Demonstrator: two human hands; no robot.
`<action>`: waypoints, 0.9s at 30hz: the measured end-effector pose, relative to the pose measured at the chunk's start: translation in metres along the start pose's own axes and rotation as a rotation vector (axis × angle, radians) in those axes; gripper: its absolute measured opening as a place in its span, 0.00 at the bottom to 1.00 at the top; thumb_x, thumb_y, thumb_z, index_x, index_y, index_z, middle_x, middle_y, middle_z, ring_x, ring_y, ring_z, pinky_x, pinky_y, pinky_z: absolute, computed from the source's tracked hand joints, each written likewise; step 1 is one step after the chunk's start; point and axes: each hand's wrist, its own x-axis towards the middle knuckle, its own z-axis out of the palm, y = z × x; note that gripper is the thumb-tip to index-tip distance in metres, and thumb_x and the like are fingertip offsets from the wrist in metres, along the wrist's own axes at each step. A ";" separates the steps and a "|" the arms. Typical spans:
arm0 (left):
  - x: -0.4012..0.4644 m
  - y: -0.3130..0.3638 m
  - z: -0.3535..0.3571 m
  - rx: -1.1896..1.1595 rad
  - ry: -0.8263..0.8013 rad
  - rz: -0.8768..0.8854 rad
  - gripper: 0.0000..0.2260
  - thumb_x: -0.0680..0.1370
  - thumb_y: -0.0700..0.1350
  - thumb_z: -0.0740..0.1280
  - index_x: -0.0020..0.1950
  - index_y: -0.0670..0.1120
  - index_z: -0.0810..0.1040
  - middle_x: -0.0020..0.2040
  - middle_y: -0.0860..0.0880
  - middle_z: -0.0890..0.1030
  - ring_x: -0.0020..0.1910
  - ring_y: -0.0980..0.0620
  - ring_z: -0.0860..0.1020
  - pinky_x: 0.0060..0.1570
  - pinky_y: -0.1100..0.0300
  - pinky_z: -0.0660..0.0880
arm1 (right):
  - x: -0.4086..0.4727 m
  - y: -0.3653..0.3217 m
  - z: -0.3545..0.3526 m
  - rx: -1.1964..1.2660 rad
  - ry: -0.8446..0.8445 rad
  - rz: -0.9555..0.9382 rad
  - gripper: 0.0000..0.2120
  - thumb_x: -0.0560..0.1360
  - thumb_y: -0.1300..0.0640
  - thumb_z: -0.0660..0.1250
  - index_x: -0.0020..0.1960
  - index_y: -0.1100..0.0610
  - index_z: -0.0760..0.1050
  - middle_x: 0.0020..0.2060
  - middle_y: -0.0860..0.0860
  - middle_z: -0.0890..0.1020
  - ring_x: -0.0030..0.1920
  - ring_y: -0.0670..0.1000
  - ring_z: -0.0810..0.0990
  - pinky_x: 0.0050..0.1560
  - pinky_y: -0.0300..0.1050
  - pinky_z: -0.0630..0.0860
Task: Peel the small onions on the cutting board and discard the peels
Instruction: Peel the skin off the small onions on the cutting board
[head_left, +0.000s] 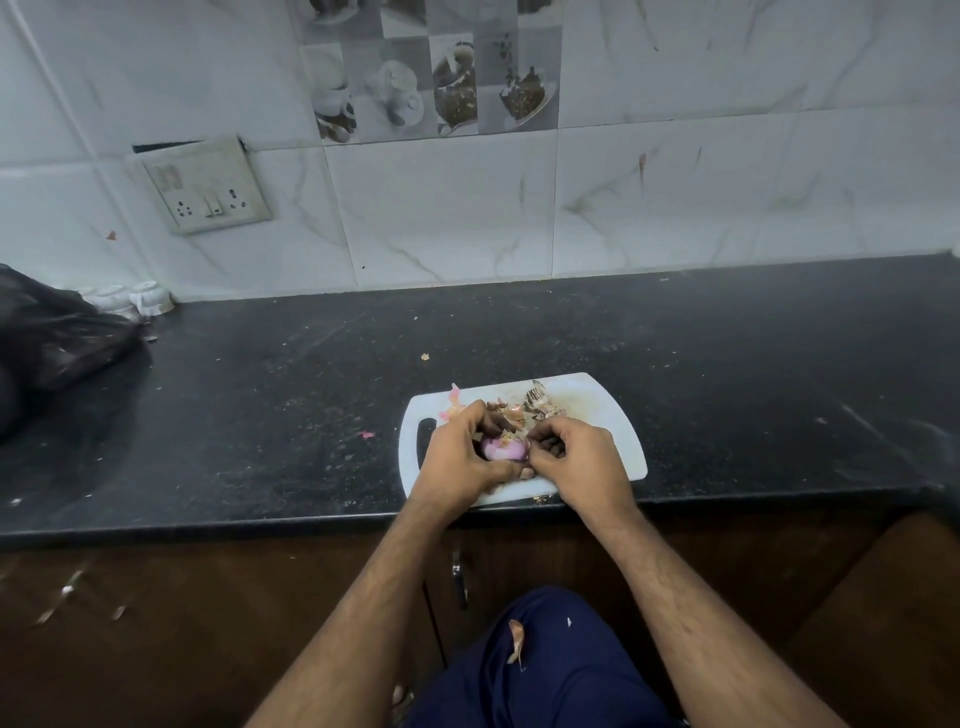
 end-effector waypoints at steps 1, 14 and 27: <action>0.000 -0.001 -0.001 -0.001 0.009 -0.001 0.23 0.63 0.42 0.86 0.43 0.50 0.73 0.51 0.50 0.85 0.43 0.52 0.81 0.36 0.57 0.81 | 0.000 -0.001 0.001 -0.025 0.005 0.011 0.04 0.73 0.54 0.75 0.48 0.49 0.83 0.39 0.42 0.84 0.40 0.42 0.82 0.46 0.46 0.83; 0.007 -0.009 -0.007 -0.191 -0.067 0.027 0.31 0.70 0.39 0.82 0.61 0.58 0.67 0.58 0.53 0.86 0.61 0.52 0.83 0.65 0.55 0.77 | 0.004 0.000 0.004 -0.079 0.268 0.063 0.07 0.79 0.57 0.69 0.56 0.57 0.79 0.48 0.49 0.83 0.47 0.47 0.80 0.49 0.42 0.78; 0.004 -0.011 -0.002 -0.187 -0.045 0.034 0.14 0.73 0.39 0.75 0.55 0.48 0.76 0.52 0.46 0.85 0.44 0.52 0.82 0.40 0.54 0.80 | 0.002 0.006 0.003 0.003 0.026 -0.176 0.12 0.80 0.53 0.68 0.62 0.47 0.82 0.55 0.40 0.82 0.56 0.43 0.80 0.58 0.42 0.78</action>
